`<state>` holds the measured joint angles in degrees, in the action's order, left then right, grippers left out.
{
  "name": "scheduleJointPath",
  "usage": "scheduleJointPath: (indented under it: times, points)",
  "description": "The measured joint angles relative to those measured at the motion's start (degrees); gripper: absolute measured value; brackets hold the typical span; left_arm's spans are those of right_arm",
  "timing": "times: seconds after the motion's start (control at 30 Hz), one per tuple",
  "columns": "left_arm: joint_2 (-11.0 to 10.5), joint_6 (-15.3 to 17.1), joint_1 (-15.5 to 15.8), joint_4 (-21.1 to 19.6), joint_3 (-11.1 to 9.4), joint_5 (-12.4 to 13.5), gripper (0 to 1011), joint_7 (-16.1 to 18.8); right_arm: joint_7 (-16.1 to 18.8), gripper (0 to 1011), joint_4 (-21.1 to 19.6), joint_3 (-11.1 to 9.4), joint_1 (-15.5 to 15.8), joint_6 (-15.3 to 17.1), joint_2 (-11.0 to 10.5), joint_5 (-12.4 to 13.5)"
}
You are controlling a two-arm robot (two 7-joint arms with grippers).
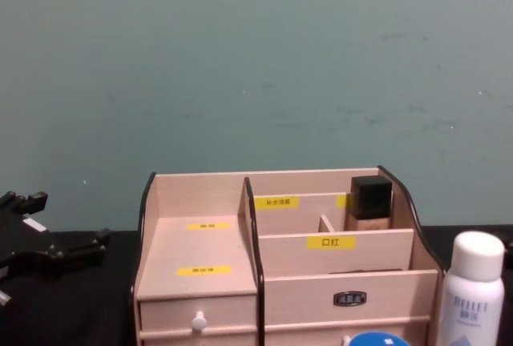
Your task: Pick up the facial cleanser and watermelon frost from the table and place them into the tiered storage box.
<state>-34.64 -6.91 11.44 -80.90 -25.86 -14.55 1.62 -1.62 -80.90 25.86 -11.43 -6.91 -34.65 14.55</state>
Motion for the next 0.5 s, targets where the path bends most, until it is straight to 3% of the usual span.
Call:
scheduleJointPath:
  times: [0.5]
  points:
    - [0.0,0.0,0.0,0.0,0.0,0.0,1009,0.0,0.0,1002,0.0,0.0,0.0,0.0,0.0,0.0]
